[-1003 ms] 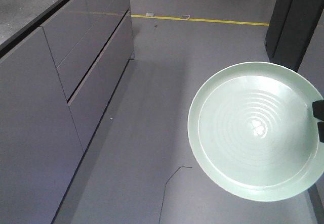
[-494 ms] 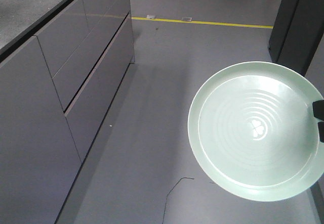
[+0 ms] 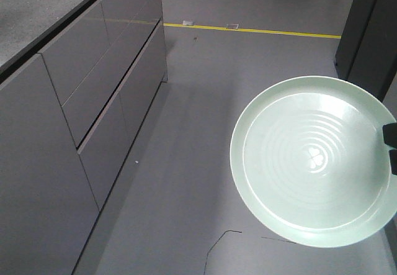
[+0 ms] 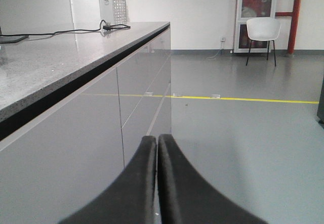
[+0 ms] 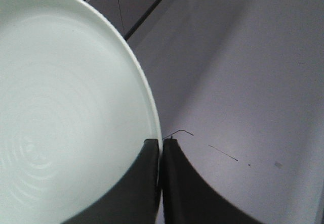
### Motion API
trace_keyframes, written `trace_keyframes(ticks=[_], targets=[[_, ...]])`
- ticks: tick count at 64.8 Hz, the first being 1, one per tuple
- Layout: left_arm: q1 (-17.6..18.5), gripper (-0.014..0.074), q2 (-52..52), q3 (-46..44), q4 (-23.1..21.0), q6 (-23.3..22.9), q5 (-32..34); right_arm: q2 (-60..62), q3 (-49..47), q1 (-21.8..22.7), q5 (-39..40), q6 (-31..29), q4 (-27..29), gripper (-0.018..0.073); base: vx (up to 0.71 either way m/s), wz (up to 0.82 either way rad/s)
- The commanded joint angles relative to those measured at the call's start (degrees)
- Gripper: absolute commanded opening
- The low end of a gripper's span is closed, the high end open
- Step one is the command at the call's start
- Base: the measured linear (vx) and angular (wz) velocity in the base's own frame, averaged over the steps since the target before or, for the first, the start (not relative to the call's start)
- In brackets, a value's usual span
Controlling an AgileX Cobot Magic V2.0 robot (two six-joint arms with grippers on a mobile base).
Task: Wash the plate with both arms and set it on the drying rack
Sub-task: 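Drive along the aisle carrying the plate in the right gripper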
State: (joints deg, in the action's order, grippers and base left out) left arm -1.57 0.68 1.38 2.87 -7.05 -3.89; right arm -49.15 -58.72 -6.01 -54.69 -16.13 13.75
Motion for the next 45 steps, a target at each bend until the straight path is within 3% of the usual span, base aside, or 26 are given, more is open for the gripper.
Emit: trace_keyframes(ticks=[1,45], targets=[[0.43,-0.0006,0.86,1.24,-0.49,-0.15,3.89,0.35,-1.61,0.31,3.63,-0.03,0.68,-0.0006,0.13,0.03],[0.43,-0.0006,0.86,1.24,-0.49,-0.15,3.89,0.35,-1.61,0.31,3.63,-0.03,0.68,-0.0006,0.14,0.06]])
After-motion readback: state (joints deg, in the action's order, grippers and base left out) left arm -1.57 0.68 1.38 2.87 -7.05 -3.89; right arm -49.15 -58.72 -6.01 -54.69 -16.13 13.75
